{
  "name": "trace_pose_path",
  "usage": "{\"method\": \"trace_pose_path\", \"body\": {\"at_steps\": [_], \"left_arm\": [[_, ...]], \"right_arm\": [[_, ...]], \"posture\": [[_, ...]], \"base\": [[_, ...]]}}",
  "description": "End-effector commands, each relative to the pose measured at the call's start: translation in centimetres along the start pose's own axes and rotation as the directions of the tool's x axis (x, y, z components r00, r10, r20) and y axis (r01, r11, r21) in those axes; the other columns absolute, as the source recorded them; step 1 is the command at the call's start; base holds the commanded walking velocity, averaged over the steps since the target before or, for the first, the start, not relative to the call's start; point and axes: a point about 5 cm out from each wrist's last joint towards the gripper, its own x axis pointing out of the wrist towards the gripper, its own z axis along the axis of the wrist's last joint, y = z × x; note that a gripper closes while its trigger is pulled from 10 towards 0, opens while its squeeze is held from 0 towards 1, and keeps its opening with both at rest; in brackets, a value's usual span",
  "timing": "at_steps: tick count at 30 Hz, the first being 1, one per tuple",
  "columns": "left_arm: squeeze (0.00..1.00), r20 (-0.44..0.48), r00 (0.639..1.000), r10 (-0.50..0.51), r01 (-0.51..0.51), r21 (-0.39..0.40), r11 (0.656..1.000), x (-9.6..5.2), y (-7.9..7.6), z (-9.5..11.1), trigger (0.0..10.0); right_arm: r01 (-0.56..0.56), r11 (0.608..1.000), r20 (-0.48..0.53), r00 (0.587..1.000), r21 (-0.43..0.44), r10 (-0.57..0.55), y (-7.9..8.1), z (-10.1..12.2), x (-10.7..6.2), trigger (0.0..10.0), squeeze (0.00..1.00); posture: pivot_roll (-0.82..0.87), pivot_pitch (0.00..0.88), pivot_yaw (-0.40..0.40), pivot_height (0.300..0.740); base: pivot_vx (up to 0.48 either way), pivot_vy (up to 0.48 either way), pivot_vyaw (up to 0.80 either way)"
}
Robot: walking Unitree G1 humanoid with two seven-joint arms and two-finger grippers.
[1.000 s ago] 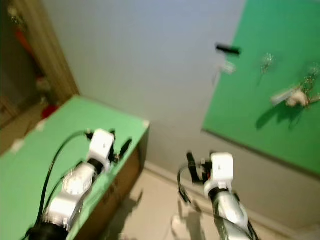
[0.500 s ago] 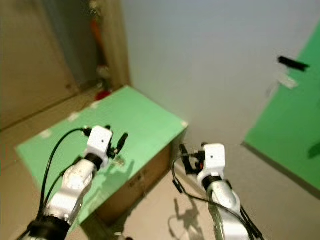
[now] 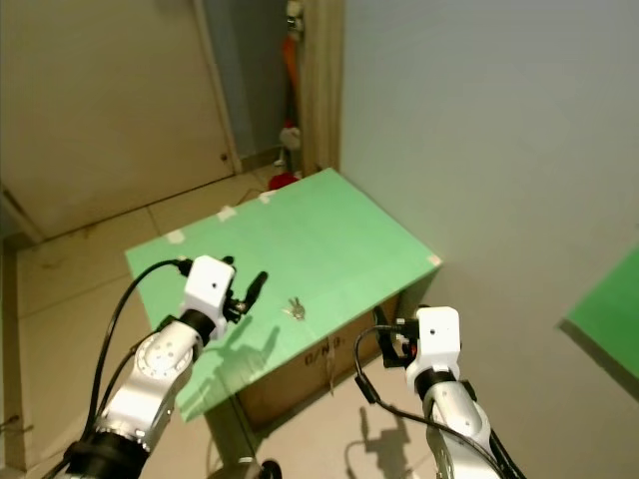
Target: Hang keys on a hook
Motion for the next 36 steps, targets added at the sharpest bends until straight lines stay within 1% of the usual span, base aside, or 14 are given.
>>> {"method": "trace_pose_path", "body": {"at_steps": [1,4,7,15,17,22,27,30,33,36], "left_arm": [[0.00,0.002,1.000,-0.010,0.010,0.008,1.000,0.3,-0.3,0.2,10.0],[0.00,0.001,0.999,-0.041,0.041,-0.001,0.999,0.3,-0.7,0.1,10.0],[0.00,-0.017,0.999,-0.043,0.043,0.018,0.999,0.4,-0.7,-0.1,10.0],[0.00,-0.027,0.997,-0.071,0.072,0.049,0.996,0.9,-1.1,0.2,10.0],[0.00,-0.036,0.996,-0.086,0.088,0.069,0.994,1.5,-1.5,0.5,10.0],[0.00,-0.036,0.995,-0.094,0.096,0.061,0.993,1.9,-1.8,0.8,10.0],[0.00,-0.043,0.996,-0.077,0.079,0.062,0.995,2.0,-1.7,0.7,10.0],[0.00,-0.049,0.997,-0.066,0.069,0.065,0.996,1.9,-1.7,0.6,10.0],[0.00,-0.052,0.997,-0.051,0.054,0.059,0.997,1.6,-1.7,0.3,10.0],[0.00,-0.055,0.998,-0.043,0.046,0.053,0.998,1.4,-1.7,0.1,10.0]], "right_arm": [[0.029,0.998,-0.010,1.000,-0.051,-0.030,-0.7,0.2,-0.1,10.0,0.00],[0.031,0.998,-0.018,0.999,-0.053,-0.032,-0.7,0.1,0.0,10.0,0.00],[0.027,0.999,-0.015,1.000,-0.034,-0.028,-0.8,0.1,0.0,10.0,0.00],[0.047,0.998,-0.012,0.999,-0.045,-0.048,-1.4,0.3,0.0,10.0,0.00],[0.051,0.998,-0.009,0.999,-0.048,-0.051,-1.4,0.4,0.2,10.0,0.00],[0.048,0.998,-0.008,0.999,-0.050,-0.049,-1.3,0.5,0.4,10.0,0.00],[-0.012,0.999,-0.012,1.000,-0.040,0.012,-1.2,1.2,1.1,10.0,0.00],[-0.042,0.999,-0.023,0.999,-0.034,0.041,-1.8,1.8,1.3,10.0,0.00],[-0.073,0.996,-0.042,0.997,-0.057,0.071,-2.1,2.0,1.5,10.0,0.00],[-0.091,0.994,-0.049,0.995,-0.062,0.089,-1.9,2.0,1.6,10.0,0.00]], "posture": [[-0.14,0.000,0.041,0.740],[-0.14,0.000,0.039,0.740],[-0.15,0.000,0.038,0.740],[-0.15,0.000,0.038,0.740],[-0.15,0.000,0.038,0.740],[-0.15,0.000,0.044,0.740],[-0.15,0.005,0.045,0.740],[-0.15,0.010,0.036,0.740],[-0.14,0.015,0.019,0.740],[-0.13,0.017,0.009,0.740]], "base": [[0.000,0.000,0.60],[0.000,0.000,0.00],[0.480,0.000,0.00],[0.480,0.000,0.00],[0.480,0.000,0.00],[0.480,0.000,0.00],[0.000,0.000,0.00],[0.000,0.000,0.00],[0.000,0.000,0.00],[0.000,0.000,0.00]]}}
